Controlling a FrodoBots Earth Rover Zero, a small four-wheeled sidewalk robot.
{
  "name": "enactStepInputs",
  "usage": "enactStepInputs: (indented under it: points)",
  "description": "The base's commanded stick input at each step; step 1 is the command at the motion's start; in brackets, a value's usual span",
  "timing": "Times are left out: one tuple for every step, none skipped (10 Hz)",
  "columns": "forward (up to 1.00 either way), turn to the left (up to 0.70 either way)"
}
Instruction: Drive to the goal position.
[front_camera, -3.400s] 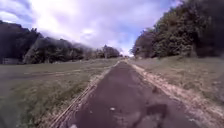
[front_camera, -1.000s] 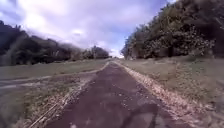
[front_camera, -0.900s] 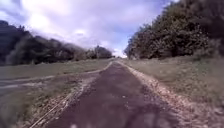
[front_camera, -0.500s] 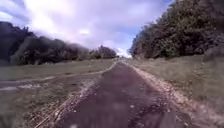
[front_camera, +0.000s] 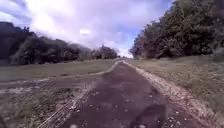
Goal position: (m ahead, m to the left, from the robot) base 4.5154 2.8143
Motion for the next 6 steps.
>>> enactStepInputs:
  points:
    - [0.85,0.34]
    - [0.85,0.34]
    - [0.85,0.34]
    - [0.85,0.34]
    - [0.85,0.18]
    - [0.85,0.00]
